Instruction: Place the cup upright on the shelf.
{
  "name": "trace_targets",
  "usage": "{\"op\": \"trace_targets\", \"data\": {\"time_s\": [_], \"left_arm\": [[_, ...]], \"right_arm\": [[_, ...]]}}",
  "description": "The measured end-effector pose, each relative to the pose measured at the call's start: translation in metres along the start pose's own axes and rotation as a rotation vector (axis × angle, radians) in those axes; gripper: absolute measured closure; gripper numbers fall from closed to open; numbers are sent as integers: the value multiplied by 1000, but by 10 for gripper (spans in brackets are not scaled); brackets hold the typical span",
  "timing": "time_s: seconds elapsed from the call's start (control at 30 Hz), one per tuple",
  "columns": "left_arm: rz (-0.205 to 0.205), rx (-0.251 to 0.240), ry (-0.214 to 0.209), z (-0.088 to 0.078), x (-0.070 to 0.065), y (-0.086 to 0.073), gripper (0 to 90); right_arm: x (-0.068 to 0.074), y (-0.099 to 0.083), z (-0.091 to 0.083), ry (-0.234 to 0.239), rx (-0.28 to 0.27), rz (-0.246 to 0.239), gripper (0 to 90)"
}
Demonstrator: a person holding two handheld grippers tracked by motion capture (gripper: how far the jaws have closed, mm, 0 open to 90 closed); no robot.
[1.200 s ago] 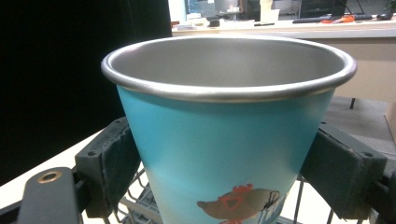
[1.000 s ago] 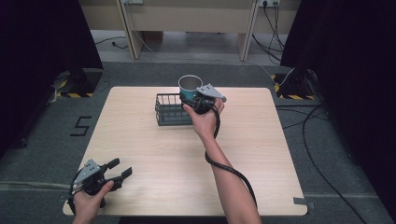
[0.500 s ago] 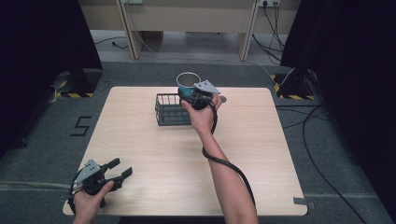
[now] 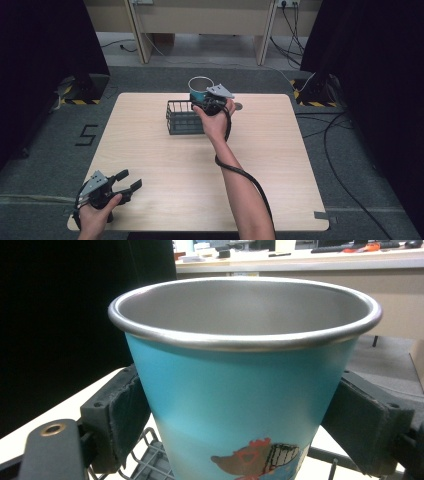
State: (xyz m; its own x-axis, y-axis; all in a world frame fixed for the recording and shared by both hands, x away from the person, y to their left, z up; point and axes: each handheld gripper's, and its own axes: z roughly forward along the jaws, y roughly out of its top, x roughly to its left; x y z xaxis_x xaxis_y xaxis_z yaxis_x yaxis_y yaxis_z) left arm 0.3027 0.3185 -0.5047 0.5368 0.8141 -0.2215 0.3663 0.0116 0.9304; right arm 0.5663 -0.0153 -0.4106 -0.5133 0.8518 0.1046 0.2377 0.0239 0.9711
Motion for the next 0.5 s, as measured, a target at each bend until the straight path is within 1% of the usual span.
{"op": "trace_targets", "data": {"time_s": [0.1, 0.5], "left_arm": [[0, 0, 1, 0, 0, 0, 258], [0, -2, -3, 0, 0, 0, 258]], "right_arm": [[0, -3, 3, 0, 10, 6, 172], [5, -13, 13, 3, 56, 5, 172]]}}
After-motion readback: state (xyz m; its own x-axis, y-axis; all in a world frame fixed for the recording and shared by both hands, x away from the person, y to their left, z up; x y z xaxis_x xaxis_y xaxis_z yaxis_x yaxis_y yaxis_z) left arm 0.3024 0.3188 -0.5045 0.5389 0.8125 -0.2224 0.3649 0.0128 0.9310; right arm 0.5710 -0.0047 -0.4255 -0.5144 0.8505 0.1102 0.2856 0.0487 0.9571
